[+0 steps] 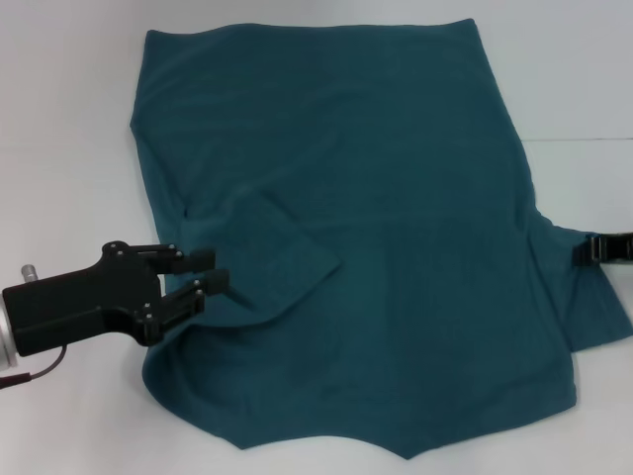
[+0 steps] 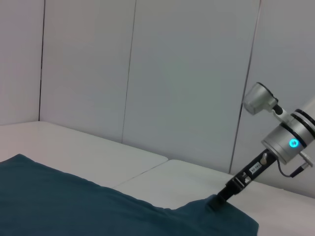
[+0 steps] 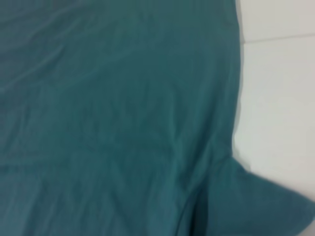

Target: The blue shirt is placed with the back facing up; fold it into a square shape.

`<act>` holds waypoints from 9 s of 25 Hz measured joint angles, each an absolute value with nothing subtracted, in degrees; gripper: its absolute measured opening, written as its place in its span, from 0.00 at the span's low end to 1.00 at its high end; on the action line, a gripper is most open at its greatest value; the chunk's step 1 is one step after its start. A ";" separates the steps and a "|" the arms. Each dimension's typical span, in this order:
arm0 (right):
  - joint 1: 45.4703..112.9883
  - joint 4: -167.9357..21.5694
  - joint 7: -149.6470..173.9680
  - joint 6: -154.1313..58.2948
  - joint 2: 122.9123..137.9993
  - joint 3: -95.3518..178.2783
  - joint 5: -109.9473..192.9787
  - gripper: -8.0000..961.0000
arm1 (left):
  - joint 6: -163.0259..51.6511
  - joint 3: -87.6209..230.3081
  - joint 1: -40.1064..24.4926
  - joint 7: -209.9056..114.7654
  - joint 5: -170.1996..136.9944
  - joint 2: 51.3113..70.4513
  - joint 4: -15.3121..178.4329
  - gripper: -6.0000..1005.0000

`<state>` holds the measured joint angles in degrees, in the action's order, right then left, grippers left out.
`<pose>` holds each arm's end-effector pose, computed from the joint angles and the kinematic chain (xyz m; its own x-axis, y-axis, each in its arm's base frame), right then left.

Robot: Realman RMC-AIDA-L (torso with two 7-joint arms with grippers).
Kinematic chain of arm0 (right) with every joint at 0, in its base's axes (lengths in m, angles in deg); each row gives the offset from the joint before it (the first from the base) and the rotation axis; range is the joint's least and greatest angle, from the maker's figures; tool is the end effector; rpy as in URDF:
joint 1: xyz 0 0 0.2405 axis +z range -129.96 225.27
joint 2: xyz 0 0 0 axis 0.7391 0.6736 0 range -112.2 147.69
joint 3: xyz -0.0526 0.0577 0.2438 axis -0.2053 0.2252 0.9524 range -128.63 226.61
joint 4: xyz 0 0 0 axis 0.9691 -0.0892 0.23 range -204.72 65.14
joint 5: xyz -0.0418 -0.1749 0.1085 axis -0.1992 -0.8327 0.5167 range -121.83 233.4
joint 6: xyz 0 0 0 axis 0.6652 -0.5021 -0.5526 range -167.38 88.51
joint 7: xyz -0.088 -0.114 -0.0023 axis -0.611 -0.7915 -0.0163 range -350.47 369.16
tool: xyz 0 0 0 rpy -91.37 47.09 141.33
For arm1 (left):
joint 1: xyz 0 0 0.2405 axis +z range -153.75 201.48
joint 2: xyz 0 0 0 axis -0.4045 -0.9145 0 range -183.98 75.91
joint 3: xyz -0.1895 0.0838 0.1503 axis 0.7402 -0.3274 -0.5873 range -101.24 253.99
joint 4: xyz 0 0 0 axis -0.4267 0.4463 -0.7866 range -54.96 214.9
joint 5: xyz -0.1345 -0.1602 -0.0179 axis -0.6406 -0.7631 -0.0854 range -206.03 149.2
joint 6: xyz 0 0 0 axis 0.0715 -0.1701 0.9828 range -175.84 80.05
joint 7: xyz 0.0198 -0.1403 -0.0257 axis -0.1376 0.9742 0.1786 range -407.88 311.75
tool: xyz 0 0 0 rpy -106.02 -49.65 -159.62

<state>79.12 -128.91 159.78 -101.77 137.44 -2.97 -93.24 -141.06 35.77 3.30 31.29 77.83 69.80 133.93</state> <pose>0.2942 0.3951 0.0490 0.3758 -0.8205 -0.4308 -0.8540 -0.1262 -0.5047 -0.2565 0.3052 0.0272 0.7720 0.2089 0.6003 0.4329 -0.8644 -0.2558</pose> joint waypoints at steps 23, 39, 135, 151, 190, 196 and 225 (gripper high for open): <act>96.09 -113.04 157.72 -96.30 137.28 -9.51 -92.10 0.07 | -141.75 39.07 4.03 31.45 76.95 69.81 134.08 0.28; 95.52 -112.20 157.20 -96.89 137.53 -9.63 -92.06 0.09 | -142.14 39.38 4.36 31.30 76.91 69.80 133.93 0.28; 93.44 -109.41 154.52 -96.78 137.71 -9.46 -86.89 0.58 | -143.78 40.16 4.97 31.18 76.79 69.98 132.60 0.28; 95.02 -109.66 153.75 -97.46 137.71 -12.94 -82.24 0.57 | -143.52 40.17 4.89 30.68 76.79 69.98 132.62 0.28; 71.48 -144.16 172.28 -116.20 137.88 -19.47 -83.30 0.54 | -143.59 40.36 4.21 29.99 76.27 69.98 130.28 0.28; 69.49 -143.62 171.46 -115.65 137.89 -19.30 -81.48 0.54 | -143.48 40.41 3.86 29.90 76.26 69.98 129.53 0.28; 71.38 -136.15 168.25 -111.67 137.61 -19.08 -79.56 0.49 | -143.43 40.79 4.06 29.89 76.43 69.97 129.45 0.28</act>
